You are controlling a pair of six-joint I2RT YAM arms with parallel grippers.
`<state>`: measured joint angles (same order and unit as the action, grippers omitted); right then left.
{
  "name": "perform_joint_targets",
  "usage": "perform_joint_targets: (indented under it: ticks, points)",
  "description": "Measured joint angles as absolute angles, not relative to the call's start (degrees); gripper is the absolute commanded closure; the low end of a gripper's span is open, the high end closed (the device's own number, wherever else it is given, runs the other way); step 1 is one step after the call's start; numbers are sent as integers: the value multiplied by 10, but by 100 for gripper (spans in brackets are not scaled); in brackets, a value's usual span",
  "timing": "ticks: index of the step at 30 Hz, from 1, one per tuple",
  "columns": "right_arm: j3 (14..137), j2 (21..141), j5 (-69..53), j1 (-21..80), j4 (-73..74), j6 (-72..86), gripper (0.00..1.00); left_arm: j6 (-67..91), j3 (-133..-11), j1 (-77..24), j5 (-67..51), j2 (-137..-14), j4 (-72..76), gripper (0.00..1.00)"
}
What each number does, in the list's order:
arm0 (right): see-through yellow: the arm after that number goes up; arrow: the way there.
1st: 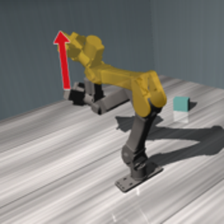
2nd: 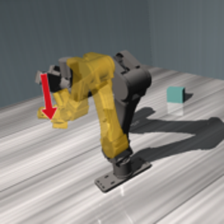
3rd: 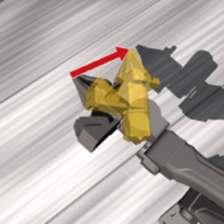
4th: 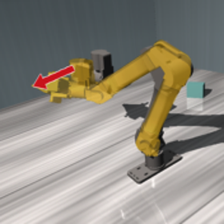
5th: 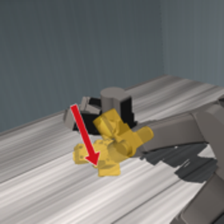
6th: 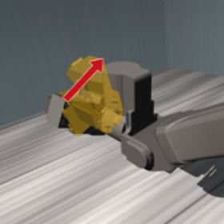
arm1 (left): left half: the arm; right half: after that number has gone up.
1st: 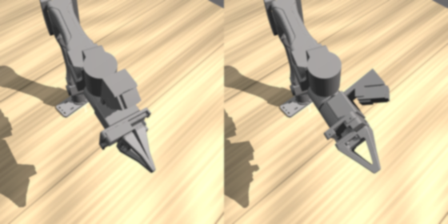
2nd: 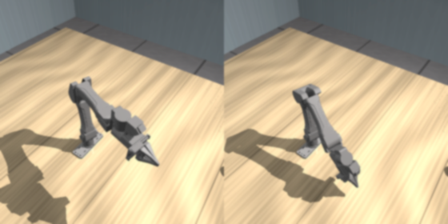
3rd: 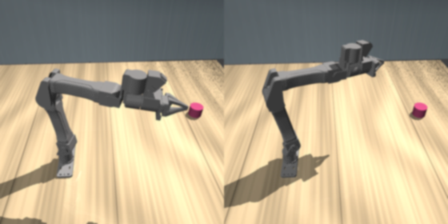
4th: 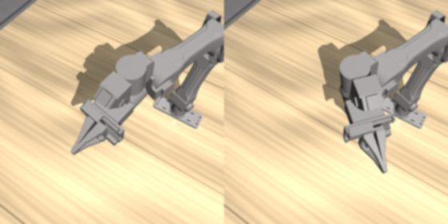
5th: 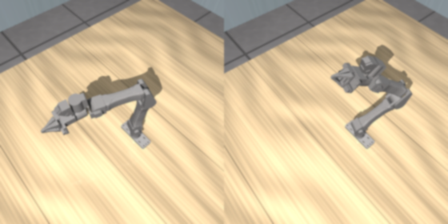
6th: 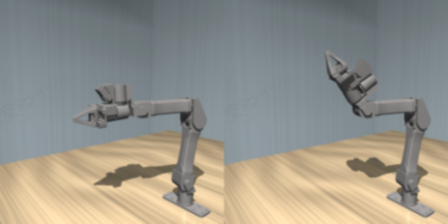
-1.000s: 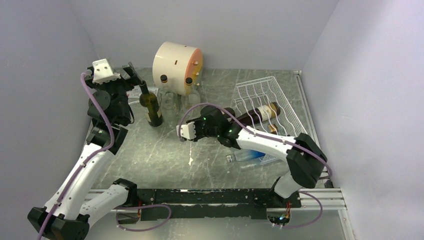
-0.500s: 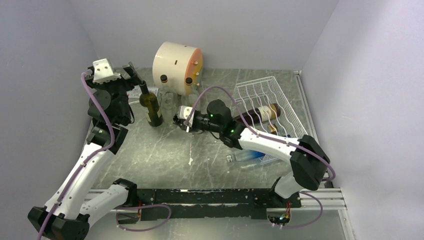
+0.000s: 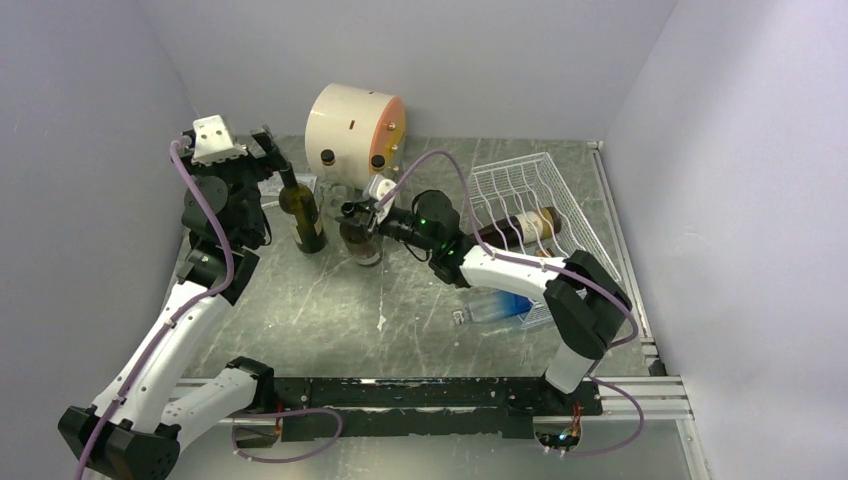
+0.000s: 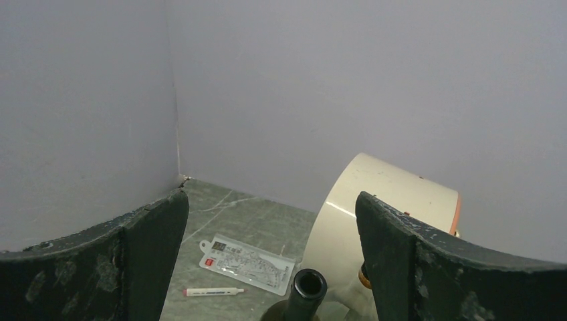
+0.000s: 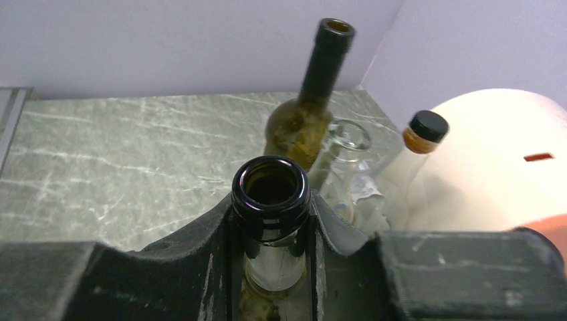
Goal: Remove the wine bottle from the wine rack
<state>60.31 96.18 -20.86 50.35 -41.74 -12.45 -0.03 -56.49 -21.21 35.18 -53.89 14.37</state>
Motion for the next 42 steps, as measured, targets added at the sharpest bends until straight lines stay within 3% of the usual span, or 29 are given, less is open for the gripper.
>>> perform_joint_targets:
  ticks: [13,17,21,32,35,42]
  points:
    - [598,984,-150,488,-475,-100,98,0,-565,-212,347,-536,143,2]
    - [597,984,-133,489,-475,-95,66,0,-565,-212,346,-534,143,2]
    - [594,984,-117,489,-482,-92,48,1,-565,-212,345,-534,143,2]
    - [622,996,-96,487,-440,-105,27,4,-565,-212,344,-534,142,2]
    - [631,996,-95,487,-418,-107,2,7,-565,-212,342,-534,139,2]
    - [631,984,-106,487,-376,-117,0,7,-565,-212,342,-534,138,2]
